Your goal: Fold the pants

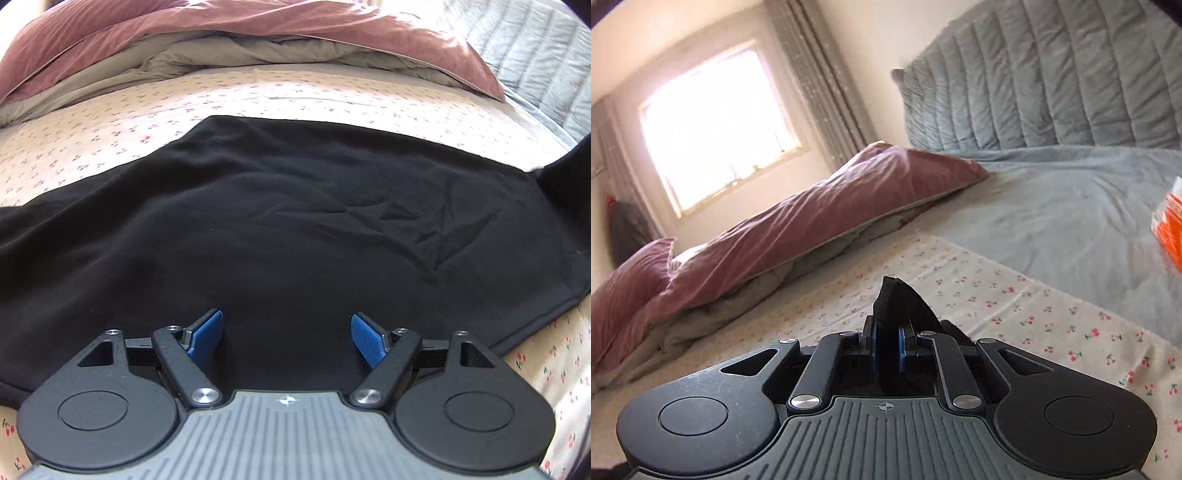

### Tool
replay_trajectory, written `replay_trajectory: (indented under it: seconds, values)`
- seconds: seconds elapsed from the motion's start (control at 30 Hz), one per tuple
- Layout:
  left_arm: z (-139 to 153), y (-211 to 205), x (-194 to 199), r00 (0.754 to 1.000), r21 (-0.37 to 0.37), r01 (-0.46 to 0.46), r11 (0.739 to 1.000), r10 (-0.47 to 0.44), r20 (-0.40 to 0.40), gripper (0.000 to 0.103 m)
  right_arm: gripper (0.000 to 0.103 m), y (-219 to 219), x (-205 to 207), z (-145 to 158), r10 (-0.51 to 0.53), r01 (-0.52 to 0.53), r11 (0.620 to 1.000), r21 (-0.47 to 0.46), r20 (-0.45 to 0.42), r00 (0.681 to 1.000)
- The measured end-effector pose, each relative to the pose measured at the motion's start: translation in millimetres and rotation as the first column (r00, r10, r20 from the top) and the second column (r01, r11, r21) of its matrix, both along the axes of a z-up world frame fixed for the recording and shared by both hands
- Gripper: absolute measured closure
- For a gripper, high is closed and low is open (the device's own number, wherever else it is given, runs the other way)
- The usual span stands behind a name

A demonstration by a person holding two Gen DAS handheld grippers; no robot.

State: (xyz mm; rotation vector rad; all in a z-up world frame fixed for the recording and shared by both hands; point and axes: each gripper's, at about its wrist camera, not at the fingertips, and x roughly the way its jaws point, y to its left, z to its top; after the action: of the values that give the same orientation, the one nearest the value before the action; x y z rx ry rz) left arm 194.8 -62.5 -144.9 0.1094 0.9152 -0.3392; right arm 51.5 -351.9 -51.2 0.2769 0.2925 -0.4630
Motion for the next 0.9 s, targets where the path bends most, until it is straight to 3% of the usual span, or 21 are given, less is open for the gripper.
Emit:
replay_trajectory:
  seconds: [0.03, 0.07, 0.1, 0.13, 0.17, 0.2, 0.23, 0.27, 0.33, 0.4, 0.5, 0.7, 0.77, 0.9]
  values:
    - [2, 9, 5, 0.998, -0.026, -0.061, 0.998, 0.061, -0.008, 0.022, 0.092, 36, 17, 1, 0.146, -0.156, 0.976, -0.149, -0.077, 0.986]
    - [4, 19, 10, 0.994, -0.053, -0.109, 0.993, 0.108, -0.026, 0.022, 0.092, 68, 29, -5, 0.267, -0.301, 0.925, -0.232, -0.170, 0.949]
    - [5, 28, 14, 0.989, -0.082, -0.145, 0.986, 0.142, -0.043, 0.022, 0.092, 104, 40, -19, 0.385, -0.461, 0.847, -0.267, -0.291, 0.876]
    - [5, 38, 18, 0.983, -0.116, -0.178, 0.977, 0.171, -0.066, 0.022, 0.092, 128, 45, -32, 0.445, -0.555, 0.789, -0.265, -0.377, 0.812]
    - [5, 44, 21, 0.979, -0.135, -0.195, 0.971, 0.185, -0.085, 0.022, 0.092, 158, 50, -51, 0.496, -0.665, 0.704, -0.251, -0.497, 0.712]
    - [4, 49, 23, 0.976, -0.147, -0.207, 0.967, 0.194, -0.098, 0.022, 0.092, 180, 50, -68, 0.509, -0.733, 0.632, -0.250, -0.580, 0.636]
    - [3, 53, 23, 0.974, -0.155, -0.216, 0.964, 0.201, -0.104, 0.022, 0.092, 197, 48, -82, 0.503, -0.776, 0.575, -0.259, -0.636, 0.585]
    - [3, 55, 23, 0.974, -0.163, -0.218, 0.962, 0.203, -0.104, 0.022, 0.092, 210, 46, -92, 0.494, -0.799, 0.538, -0.268, -0.669, 0.556]
    - [5, 56, 22, 0.975, -0.168, -0.211, 0.963, 0.196, -0.103, 0.022, 0.092, 212, 47, -91, 0.504, -0.788, 0.566, -0.244, -0.654, 0.564]
    - [5, 54, 20, 0.978, -0.172, -0.199, 0.965, 0.183, -0.104, 0.022, 0.092, 205, 53, -83, 0.509, -0.750, 0.625, -0.217, -0.615, 0.602]
    - [7, 52, 19, 0.979, -0.192, -0.188, 0.963, 0.168, -0.113, 0.022, 0.092, 196, 58, -76, 0.514, -0.715, 0.669, -0.203, -0.568, 0.643]
    - [12, 47, 22, 0.986, -0.249, -0.162, 0.955, 0.144, -0.089, 0.022, 0.087, 204, 57, -81, 0.532, -0.742, 0.630, -0.230, -0.568, 0.627]
    - [13, 44, 23, 0.988, -0.253, -0.150, 0.956, 0.134, -0.081, 0.022, 0.076, 206, 53, -85, 0.526, -0.745, 0.619, -0.249, -0.574, 0.628]
    - [10, 36, 26, 0.991, -0.264, -0.119, 0.957, 0.100, -0.084, 0.022, 0.068, 209, 50, -91, 0.512, -0.747, 0.604, -0.276, -0.584, 0.630]
